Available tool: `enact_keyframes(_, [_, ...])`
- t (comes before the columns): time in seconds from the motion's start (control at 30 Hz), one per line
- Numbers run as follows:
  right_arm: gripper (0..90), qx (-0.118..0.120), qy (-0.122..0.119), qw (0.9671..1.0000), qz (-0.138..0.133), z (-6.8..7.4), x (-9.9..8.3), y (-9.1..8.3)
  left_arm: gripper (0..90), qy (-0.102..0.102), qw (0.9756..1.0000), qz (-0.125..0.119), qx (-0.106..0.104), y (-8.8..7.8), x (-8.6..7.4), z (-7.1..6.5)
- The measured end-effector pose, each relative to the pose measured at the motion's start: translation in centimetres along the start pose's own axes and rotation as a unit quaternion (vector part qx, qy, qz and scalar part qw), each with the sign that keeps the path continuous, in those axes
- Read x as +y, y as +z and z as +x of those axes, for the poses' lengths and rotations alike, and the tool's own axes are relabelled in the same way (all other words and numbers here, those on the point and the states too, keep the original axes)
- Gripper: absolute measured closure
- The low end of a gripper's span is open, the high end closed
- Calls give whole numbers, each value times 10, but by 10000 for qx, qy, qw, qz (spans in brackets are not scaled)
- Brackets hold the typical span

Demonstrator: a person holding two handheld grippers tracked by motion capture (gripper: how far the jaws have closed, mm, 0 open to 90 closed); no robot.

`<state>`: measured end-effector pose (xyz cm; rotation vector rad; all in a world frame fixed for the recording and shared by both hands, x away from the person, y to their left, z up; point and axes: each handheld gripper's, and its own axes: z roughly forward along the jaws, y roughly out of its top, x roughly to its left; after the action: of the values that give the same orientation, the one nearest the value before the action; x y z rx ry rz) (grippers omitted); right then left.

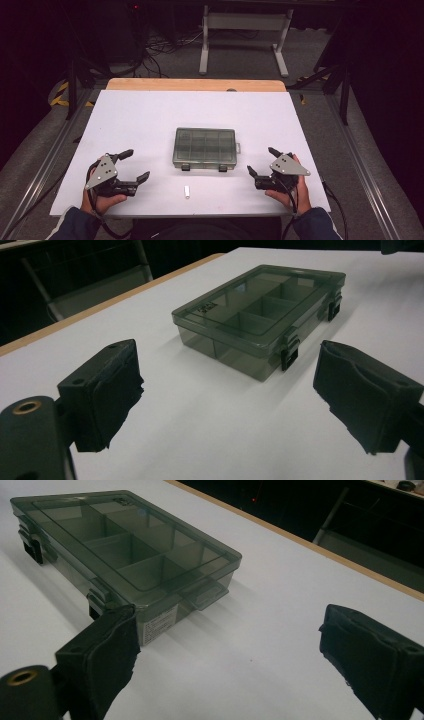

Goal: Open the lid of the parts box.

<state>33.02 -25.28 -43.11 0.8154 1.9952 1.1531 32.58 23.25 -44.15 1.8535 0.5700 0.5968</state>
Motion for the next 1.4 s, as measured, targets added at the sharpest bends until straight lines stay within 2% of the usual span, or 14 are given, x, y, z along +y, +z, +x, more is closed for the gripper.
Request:
enact_keyframes(0.07, [97, -9, -85, 10000, 7, 2, 1, 1, 127, 65, 9999, 108, -17, 3, -1, -1])
enact_keyframes(0.27, [101, 23, -128, 9999, 5, 6, 0, 4, 126, 73, 9998, 145, -121, 5, -1, -4])
enact_keyframes(0.37, [104, 138, -132, 9998, 52, 8, 0, 9, 126, 78, 9997, 153, -196, 11, -1, -4])
enact_keyframes(0.47, [111, 278, -47, 9996, 74, 7, 3, 14, 125, 130, 9993, 203, -268, 19, 1, -4])
enact_keyframes(0.53, [120, 356, 42, 9993, 102, 5, 5, 17, 127, 97, 9992, 199, -339, 25, 3, -3])
enact_keyframes(0.83, [125, 824, 30, 9962, 263, 6, 15, 34, 128, 192, 9981, 191, -548, 55, 19, -2])
enact_keyframes(1.1, [166, 1101, -114, 9926, 497, 12, 22, 56, 152, 273, 9950, 431, -853, 89, 27, -4])
enact_keyframes(1.2, [177, 1155, -85, 9913, 631, 11, 19, 60, 157, 297, 9932, 586, -956, 94, 24, -6])
enact_keyframes(1.27, [194, 1224, -67, 9897, 741, 11, 16, 63, 170, 328, 9926, 711, -926, 95, 23, -6])
enact_keyframes(1.4, [216, 1289, -32, 9882, 826, 11, 12, 63, 211, 280, 9898, 957, -1017, 98, 17, -6])
